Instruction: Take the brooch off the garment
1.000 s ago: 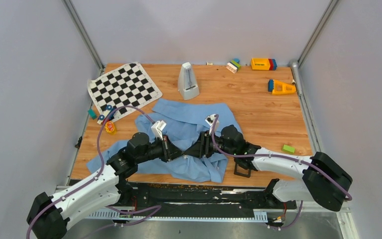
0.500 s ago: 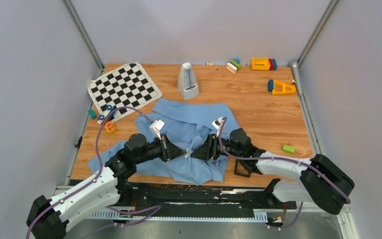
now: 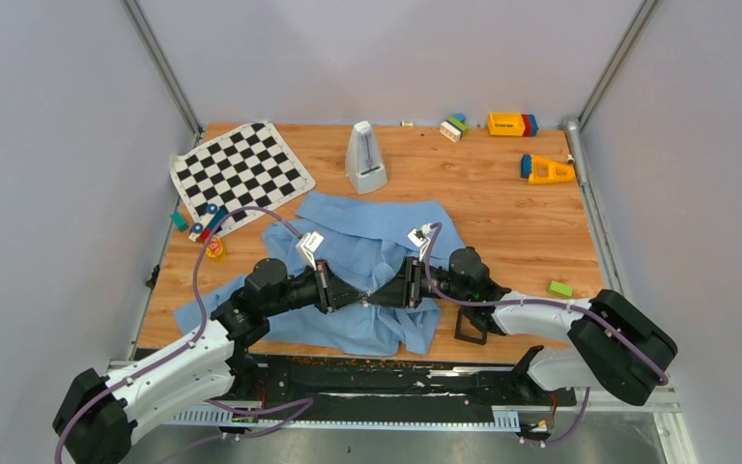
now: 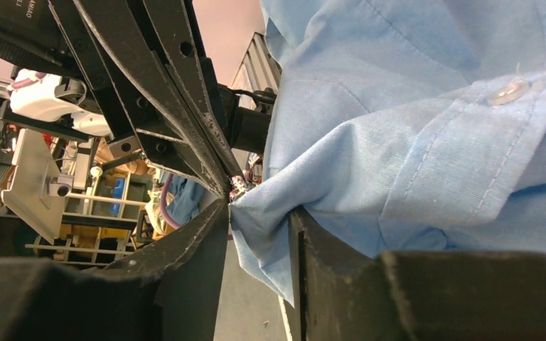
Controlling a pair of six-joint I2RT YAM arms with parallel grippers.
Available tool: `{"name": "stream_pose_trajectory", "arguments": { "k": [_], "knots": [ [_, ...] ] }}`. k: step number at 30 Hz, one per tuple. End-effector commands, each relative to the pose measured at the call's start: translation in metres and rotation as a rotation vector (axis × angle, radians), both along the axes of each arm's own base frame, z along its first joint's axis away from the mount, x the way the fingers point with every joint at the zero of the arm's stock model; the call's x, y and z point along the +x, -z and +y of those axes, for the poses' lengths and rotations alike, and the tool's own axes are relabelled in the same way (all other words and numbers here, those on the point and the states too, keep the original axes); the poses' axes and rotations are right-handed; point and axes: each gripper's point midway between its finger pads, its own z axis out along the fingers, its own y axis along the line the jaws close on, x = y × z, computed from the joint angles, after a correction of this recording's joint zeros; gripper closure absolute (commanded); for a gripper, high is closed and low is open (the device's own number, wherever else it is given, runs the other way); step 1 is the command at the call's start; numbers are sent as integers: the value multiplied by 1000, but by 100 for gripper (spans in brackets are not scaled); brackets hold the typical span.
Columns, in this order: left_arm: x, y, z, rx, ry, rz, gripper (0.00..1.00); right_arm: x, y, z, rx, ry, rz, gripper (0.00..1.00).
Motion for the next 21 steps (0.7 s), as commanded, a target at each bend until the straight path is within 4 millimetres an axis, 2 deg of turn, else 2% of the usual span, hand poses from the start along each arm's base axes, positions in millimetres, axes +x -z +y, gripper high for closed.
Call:
{"name": "stream_pose_trajectory", "arguments": {
  "k": [1,9,15,16,17,19,21],
  "knots": [
    [0,-19,-3,-64,14,-42,100,2,-16,3,72,-11,-17,65],
    [-3,-18,-2,-71,19,-42,100,5,-8,3,57,-1,10,80],
    [-5,-19,1,-78,10,-44,100,10,5,1,-7,27,14,85],
    [-4,-18,1,-72,7,-44,100,10,6,0,-12,31,15,81],
    [-3,-18,2,-69,-3,-46,100,9,6,-2,-16,38,14,72],
    [1,-14,6,-42,-32,-49,100,9,6,-6,-20,57,3,47],
    [7,-8,11,-11,-81,-43,100,9,6,-10,-25,74,-14,39]
  ]
}}
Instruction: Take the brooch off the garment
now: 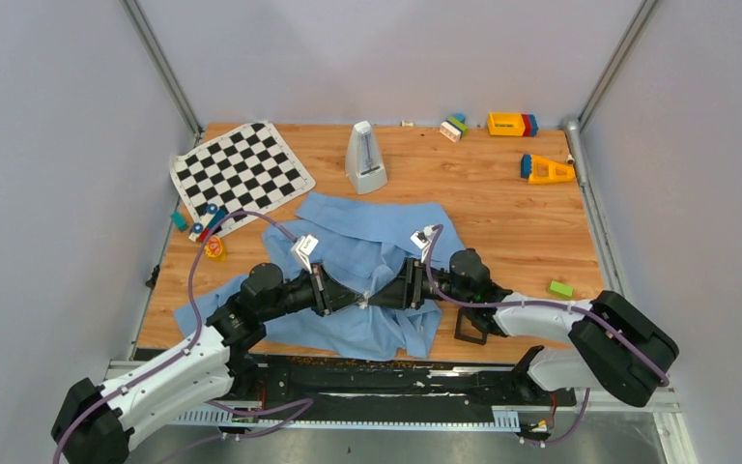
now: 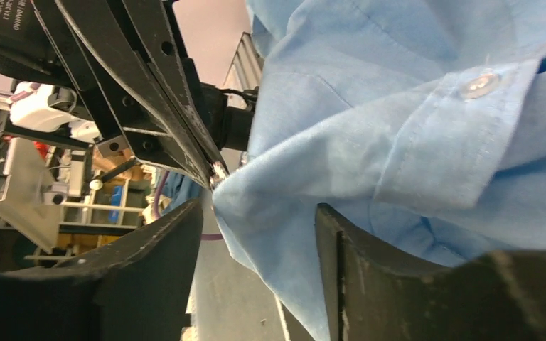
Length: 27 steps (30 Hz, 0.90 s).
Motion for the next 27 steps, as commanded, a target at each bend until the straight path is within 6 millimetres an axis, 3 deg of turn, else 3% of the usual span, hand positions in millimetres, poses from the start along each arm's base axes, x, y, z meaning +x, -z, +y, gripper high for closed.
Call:
{"name": "stream_pose_trajectory", "arguments": {
  "k": [1,7,14,20,24,27],
  "knots": [
    [11,-9,8,5,-78,-44,100,5,-2,-9,-17,59,-57,37],
    [43,-26,22,27,-269,-77,100,0,1,-12,-10,47,-69,37],
    [76,-43,51,250,-435,-165,100,1,6,-11,-35,41,-61,38],
    [55,-46,42,301,-275,-164,100,9,-16,-15,-58,84,-126,39],
    [22,-58,18,124,-91,-177,100,10,-43,-18,-33,96,-169,47],
    [11,-65,7,9,-31,-178,100,9,-59,-19,-9,105,-182,53]
  ]
}}
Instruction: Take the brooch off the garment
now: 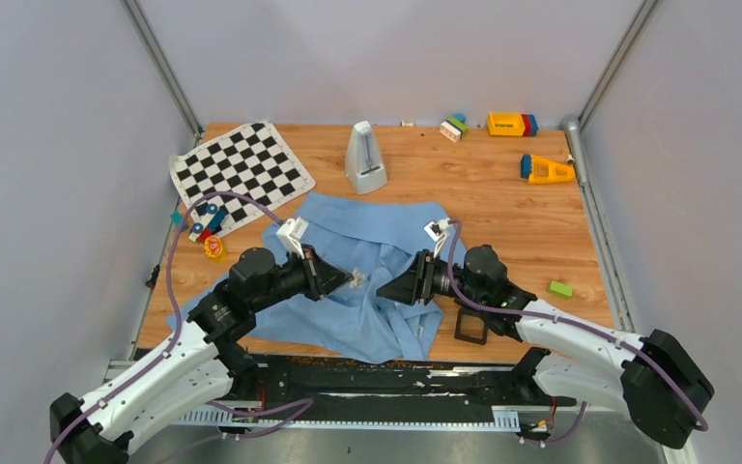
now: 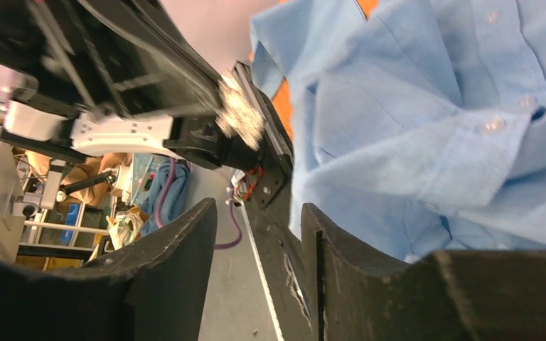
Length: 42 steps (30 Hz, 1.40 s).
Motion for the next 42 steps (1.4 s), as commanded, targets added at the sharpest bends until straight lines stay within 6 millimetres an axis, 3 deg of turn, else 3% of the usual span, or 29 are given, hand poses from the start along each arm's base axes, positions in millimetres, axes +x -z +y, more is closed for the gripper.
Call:
{"name": "stream_pose_trajectory", "arguments": {
  "k": [1,10,21,25,29,33,38,42],
  "knots": [
    [-27,-25,-22,-177,191,-45,100,7,-34,-1,35,31,-66,54],
    [-45,-23,-34,-274,314,-33,100,-2,-49,9,56,-67,-71,53],
    [-45,-25,-30,-280,289,-31,100,-9,-46,7,85,-85,-60,76],
    [-45,-27,-32,-292,297,-30,100,-14,-49,8,103,-116,-64,78],
    [-46,-27,-34,-295,310,-25,100,-18,-51,10,114,-153,-64,98],
    [-43,-24,-34,-289,300,-20,100,-20,-51,10,115,-157,-49,100],
    [-34,-9,-23,-221,211,-22,67,-5,-36,7,39,-57,38,100],
    [-31,-6,-12,-229,143,-48,45,-7,-32,11,46,-79,71,100]
  ]
}}
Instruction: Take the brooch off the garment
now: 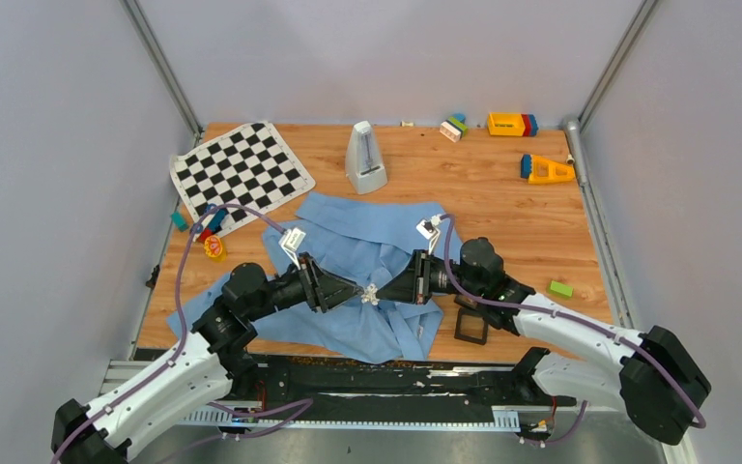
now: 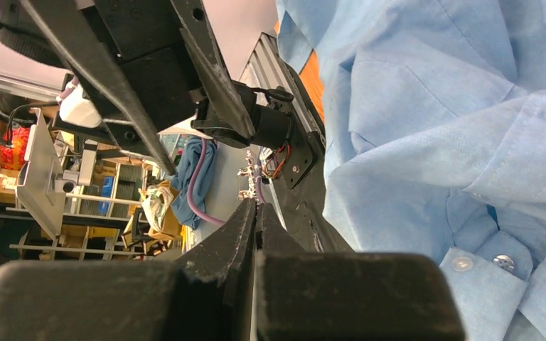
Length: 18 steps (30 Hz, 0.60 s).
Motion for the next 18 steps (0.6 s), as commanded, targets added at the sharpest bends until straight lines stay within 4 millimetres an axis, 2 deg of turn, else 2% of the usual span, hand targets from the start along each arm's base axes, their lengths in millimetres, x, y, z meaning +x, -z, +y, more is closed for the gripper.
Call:
{"name": "stream_pose_trajectory", "arguments": {
  "k": [1,6,7,8,11,15,18],
  "knots": [
    [6,-1,11,-8,-77,-44,39,5,-8,6,19,9,28,100],
    [6,6,6,34,-43,-40,25,4,-8,9,29,-15,44,100],
    [7,14,5,71,-34,-27,23,4,-9,10,30,-17,45,100],
    [7,11,3,79,-27,-33,23,4,-9,10,29,-18,50,100],
    [9,19,-2,126,2,-21,23,4,-10,11,28,-21,56,100],
    [12,20,-6,145,16,-14,29,4,-9,12,24,-26,60,100],
    [12,19,-7,142,23,-14,29,4,-7,13,18,-31,65,100]
  ]
}}
